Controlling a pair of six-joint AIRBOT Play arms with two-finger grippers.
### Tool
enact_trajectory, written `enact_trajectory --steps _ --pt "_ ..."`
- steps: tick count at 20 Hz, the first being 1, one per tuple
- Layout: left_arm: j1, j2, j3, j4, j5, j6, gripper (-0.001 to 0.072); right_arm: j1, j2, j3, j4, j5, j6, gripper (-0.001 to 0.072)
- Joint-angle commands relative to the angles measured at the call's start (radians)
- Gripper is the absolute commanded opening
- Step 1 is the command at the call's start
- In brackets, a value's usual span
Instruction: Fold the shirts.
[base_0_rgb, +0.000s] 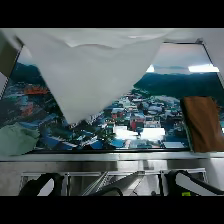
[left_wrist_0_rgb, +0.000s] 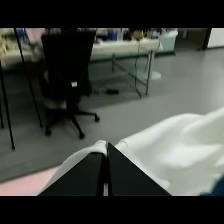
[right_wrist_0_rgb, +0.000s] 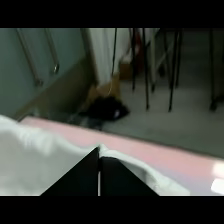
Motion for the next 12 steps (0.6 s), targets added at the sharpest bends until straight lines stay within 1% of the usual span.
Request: enact_trajectory --steps 1,3,5,6,8,10,12 --pt "0.000 0.183 0.024 0.026 0.049 0.002 0.0012 -0.038 0.082 0.169 -0.079 -0.103 0.007 0.0019" --pt "0.000 0.264 -0.086 0.026 0.123 0.053 0.0012 -0.038 0.100 0.169 -0.121 -0.105 0.003 0.0019" --pt "0.000 0.295 -0.185 0.026 0.177 0.092 0.0012 -0.038 0.079 0.154 -0.114 -0.105 0.004 0.0019" --pt "0.000 0.288 -0.229 0.025 0.192 0.093 0.0013 -0.038 0.058 0.127 -0.082 -0.103 0.004 0.0019" --pt "0.000 0.220 -0.303 0.024 0.187 0.093 0.0013 -0.035 0.003 0.042 0.017 -0.078 0.001 0.0019" --pt "-0.001 0.112 -0.363 0.020 0.188 0.093 0.0013 -0.035 -0.086 -0.064 0.119 -0.031 -0.047 0.0019" --pt "-0.002 -0.051 -0.417 0.015 0.192 0.093 0.0013 -0.006 -0.209 -0.147 0.137 -0.023 -0.062 0.0019"
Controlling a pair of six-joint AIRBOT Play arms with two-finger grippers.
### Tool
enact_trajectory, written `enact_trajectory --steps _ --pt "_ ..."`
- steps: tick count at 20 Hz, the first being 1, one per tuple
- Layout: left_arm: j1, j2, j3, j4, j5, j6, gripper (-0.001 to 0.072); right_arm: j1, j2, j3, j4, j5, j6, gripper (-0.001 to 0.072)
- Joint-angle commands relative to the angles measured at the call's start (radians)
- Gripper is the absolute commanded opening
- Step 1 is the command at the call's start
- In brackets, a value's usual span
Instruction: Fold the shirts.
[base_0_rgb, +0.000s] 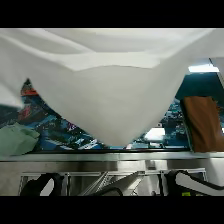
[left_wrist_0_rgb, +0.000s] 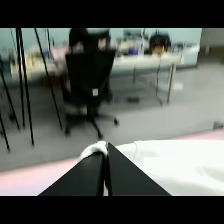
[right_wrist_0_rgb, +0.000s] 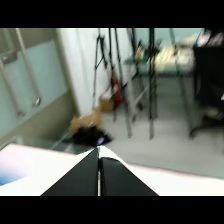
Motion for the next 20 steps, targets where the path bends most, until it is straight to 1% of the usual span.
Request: enact_trajectory --steps 1,3,6,8,10,11,12,13,14,16,18,20 --pt "-0.001 -0.238 -0.098 -0.010 0.012 0.009 0.0013 0.042 -0.196 -0.137 0.080 0.034 -0.055 0.0019" --pt "-0.022 -0.428 -0.129 -0.008 0.004 0.010 0.0014 0.102 -0.357 -0.187 0.079 0.063 -0.080 0.0019" --pt "-0.072 -0.711 -0.130 -0.008 -0.030 0.018 0.0013 0.219 -0.591 -0.209 0.077 0.083 -0.090 0.0020" --pt "-0.087 -0.881 -0.073 -0.008 -0.089 0.017 0.0014 0.291 -0.706 -0.209 0.077 0.053 -0.108 0.0020" --pt "-0.085 -0.994 0.002 -0.008 -0.135 0.000 0.0014 0.328 -0.762 -0.209 0.075 -0.008 -0.125 0.0021" --pt "-0.077 -1.028 0.038 -0.009 -0.156 -0.005 0.0014 0.328 -0.764 -0.209 0.067 -0.026 -0.125 0.0085" --pt "-0.070 -1.058 0.081 -0.009 -0.185 -0.005 0.0014 0.315 -0.755 -0.205 0.055 -0.016 -0.124 0.0259" --pt "-0.067 -1.080 0.118 -0.007 -0.206 -0.005 0.0014 0.290 -0.734 -0.203 0.032 0.026 -0.109 0.0276" --pt "-0.057 -1.096 0.152 -0.008 -0.223 -0.005 0.0014 0.257 -0.708 -0.203 -0.007 0.078 -0.069 0.0276" --pt "-0.044 -1.121 0.213 -0.009 -0.246 -0.005 0.0015 0.179 -0.648 -0.204 -0.130 0.212 0.050 0.0300" --pt "-0.033 -1.140 0.256 -0.009 -0.256 -0.005 0.0015 0.113 -0.597 -0.217 -0.246 0.358 0.148 0.0300" --pt "-0.027 -1.151 0.276 -0.008 -0.258 -0.005 0.0015 0.072 -0.529 -0.290 -0.331 0.463 0.210 0.0298"
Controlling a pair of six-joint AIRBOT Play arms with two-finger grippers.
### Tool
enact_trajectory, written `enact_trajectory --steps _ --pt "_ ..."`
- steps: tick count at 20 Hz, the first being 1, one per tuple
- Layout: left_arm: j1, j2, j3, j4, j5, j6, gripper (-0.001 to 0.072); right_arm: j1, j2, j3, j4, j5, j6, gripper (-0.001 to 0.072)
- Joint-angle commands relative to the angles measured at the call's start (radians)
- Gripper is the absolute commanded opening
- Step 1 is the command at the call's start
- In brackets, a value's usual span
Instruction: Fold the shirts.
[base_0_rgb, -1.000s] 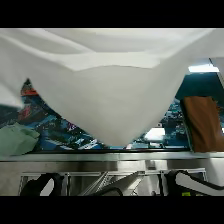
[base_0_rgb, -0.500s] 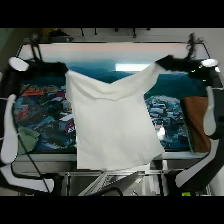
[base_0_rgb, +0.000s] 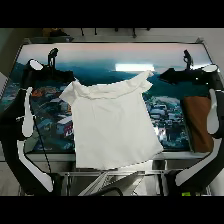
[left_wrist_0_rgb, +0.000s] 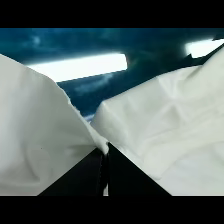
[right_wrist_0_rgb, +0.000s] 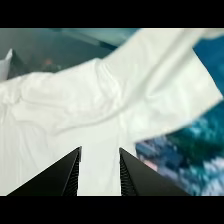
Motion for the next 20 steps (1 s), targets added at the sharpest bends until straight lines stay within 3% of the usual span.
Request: enact_trajectory --steps 1,4,5,6,7,13,20 --pt "0.013 -0.031 0.050 0.001 -0.019 -0.001 0.0015 -0.079 0.128 -0.130 -0.211 0.211 0.150 0.0291" --pt "0.013 -0.031 0.050 0.001 0.032 -0.001 0.0015 -0.114 0.338 -0.427 -0.404 0.214 0.226 0.0295" --pt "0.013 -0.031 0.050 0.001 0.045 -0.001 0.0015 -0.124 0.422 -0.547 -0.442 0.206 0.257 0.0397" --pt "0.013 -0.031 0.050 0.001 0.051 -0.001 0.0015 -0.126 0.499 -0.658 -0.451 0.195 0.274 0.0589" --pt "0.013 -0.031 0.050 0.001 0.053 -0.001 0.0015 -0.124 0.576 -0.771 -0.450 0.180 0.284 0.0637" --pt "0.013 -0.031 0.050 0.000 0.047 -0.002 0.0015 -0.121 0.835 -1.217 -0.455 0.107 0.290 0.0634" --pt "0.013 -0.031 0.050 0.001 0.046 -0.001 0.0015 -0.121 0.834 -1.345 -0.383 0.013 0.203 0.0631"
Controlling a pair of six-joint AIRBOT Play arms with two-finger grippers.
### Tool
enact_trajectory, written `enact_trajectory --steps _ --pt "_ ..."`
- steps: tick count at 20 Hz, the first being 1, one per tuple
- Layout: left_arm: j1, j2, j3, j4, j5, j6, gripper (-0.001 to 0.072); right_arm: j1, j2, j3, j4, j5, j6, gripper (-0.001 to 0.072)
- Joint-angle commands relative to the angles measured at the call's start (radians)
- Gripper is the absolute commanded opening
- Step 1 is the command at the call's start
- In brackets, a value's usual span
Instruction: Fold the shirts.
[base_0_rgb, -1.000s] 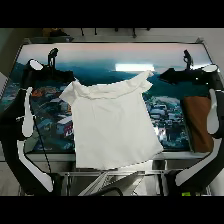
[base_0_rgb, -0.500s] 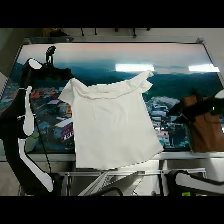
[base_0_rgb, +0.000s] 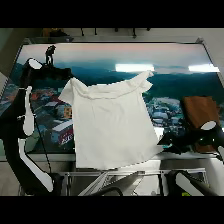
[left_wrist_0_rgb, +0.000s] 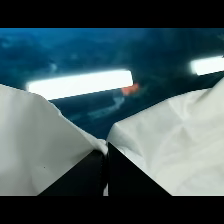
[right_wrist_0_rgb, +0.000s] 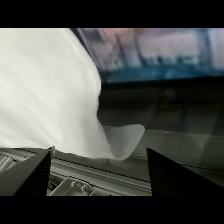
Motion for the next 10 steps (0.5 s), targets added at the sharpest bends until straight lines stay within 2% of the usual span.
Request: enact_trajectory --steps 1,2,3,4,5,7,8,10 --pt "0.001 -0.001 0.001 0.000 0.002 0.002 0.0015 0.000 -0.004 -0.047 0.060 -0.069 -0.060 0.0631" --pt "0.001 -0.001 0.001 0.000 0.003 0.002 0.0015 0.003 -0.021 -0.047 0.069 -0.093 -0.076 0.0629" --pt "0.001 -0.001 0.001 0.000 0.003 0.002 0.0015 0.010 -0.042 -0.047 0.069 -0.113 -0.078 0.0583" --pt "0.001 -0.001 0.001 0.000 0.003 0.002 0.0015 0.019 -0.071 -0.047 0.073 -0.126 -0.094 0.0449" --pt "0.001 -0.001 0.001 0.000 0.003 0.002 0.0015 0.029 -0.101 -0.047 0.091 -0.128 -0.108 0.0401" --pt "0.005 -0.001 0.001 0.001 0.002 0.002 0.0015 0.052 -0.145 -0.046 0.180 -0.124 -0.163 0.0111" --pt "0.008 -0.001 0.002 0.001 -0.002 0.002 0.0015 0.064 -0.153 -0.037 0.218 -0.128 -0.186 0.0024" --pt "0.032 0.004 0.002 0.002 -0.013 -0.016 0.0014 0.054 -0.159 0.031 0.206 -0.145 -0.186 0.0019"
